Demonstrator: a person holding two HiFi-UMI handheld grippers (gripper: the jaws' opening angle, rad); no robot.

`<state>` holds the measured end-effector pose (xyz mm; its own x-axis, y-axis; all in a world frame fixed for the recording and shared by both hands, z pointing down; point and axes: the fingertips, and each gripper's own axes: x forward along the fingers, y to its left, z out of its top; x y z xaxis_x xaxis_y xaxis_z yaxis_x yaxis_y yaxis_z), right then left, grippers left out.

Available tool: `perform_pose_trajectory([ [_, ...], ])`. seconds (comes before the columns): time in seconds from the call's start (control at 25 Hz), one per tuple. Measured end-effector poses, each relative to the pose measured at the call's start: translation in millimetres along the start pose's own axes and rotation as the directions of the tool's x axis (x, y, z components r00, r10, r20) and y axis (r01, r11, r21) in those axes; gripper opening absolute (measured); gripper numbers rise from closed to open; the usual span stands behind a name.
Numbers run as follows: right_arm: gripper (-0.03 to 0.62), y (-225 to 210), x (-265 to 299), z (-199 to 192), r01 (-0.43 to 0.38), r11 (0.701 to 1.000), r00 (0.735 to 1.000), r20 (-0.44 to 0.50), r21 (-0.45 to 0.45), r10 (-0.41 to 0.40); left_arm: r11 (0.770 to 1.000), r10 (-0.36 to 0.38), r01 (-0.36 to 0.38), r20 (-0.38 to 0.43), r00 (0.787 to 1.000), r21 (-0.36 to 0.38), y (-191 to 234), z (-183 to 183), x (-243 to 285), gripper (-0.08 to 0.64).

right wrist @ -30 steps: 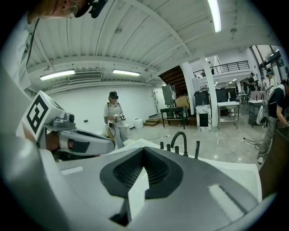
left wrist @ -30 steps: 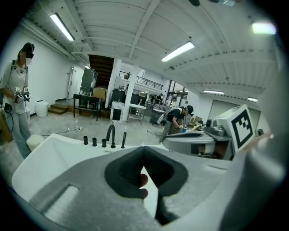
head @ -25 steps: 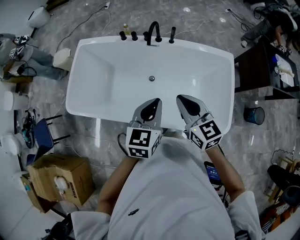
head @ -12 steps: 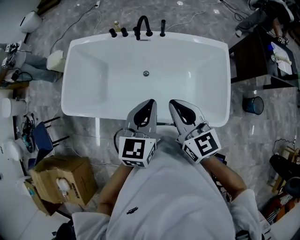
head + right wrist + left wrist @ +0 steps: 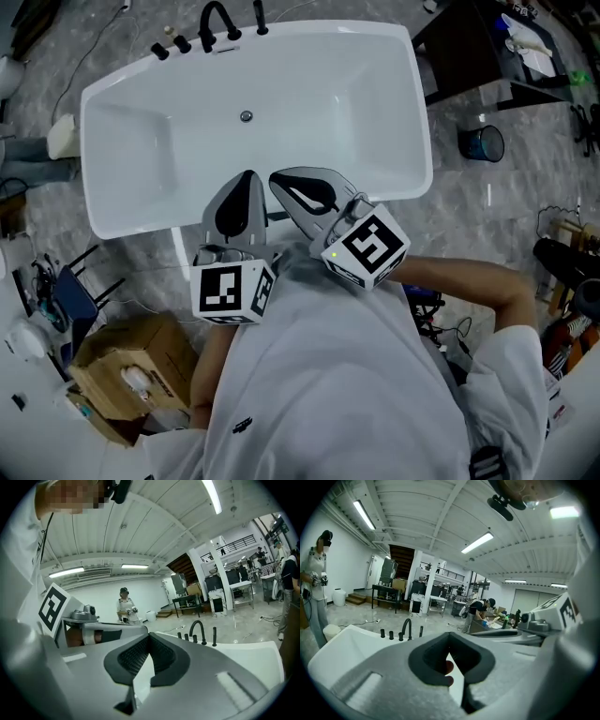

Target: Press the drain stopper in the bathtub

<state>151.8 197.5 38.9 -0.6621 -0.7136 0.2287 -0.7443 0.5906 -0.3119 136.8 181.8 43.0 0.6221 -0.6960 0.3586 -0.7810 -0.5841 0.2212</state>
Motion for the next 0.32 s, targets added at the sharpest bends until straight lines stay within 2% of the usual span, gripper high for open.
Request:
perform_pose_trajectory([
  [0.16,-0.008,-3,-14,4,0.024,1.0,0.998,0.051,0.011,-0.024,1.0,0.004,-0.004,-0.011,1.0,-0.009,-9,-5,-1,-0.002],
  [0.32,-0.008,-17,-56,11,0.156,0.988,0.982,0.105,0.0,-0.155,0.999,-0.03,0.03,-0.033,0.999,-0.012,-40,-13,1,-0.002],
])
